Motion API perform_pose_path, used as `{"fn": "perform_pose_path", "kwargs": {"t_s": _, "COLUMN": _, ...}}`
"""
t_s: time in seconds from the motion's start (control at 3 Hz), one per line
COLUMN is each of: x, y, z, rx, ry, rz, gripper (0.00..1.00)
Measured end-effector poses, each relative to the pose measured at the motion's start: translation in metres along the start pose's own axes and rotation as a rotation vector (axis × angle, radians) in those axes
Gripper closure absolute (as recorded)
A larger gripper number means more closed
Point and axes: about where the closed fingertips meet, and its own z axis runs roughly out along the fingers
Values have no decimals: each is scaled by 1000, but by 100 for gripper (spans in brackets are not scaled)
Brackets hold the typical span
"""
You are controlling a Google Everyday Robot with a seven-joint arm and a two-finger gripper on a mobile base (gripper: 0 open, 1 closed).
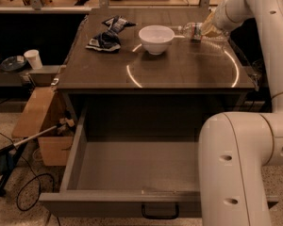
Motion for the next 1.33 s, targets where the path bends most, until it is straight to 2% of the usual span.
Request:
{"fn": "perform_pose_path", "kwargs": {"t_s": 1.0, "x": 2, "y": -12, "z": -9, "rx": 46, "ry": 6, "rz": 14, "gripper": 100}}
{"fn": "perform_pose_path", "kwargs": {"t_s": 1.33, "x": 3, "y": -13, "z": -8, "rx": 47, "ry": 6, "rz": 15, "gripper": 100}}
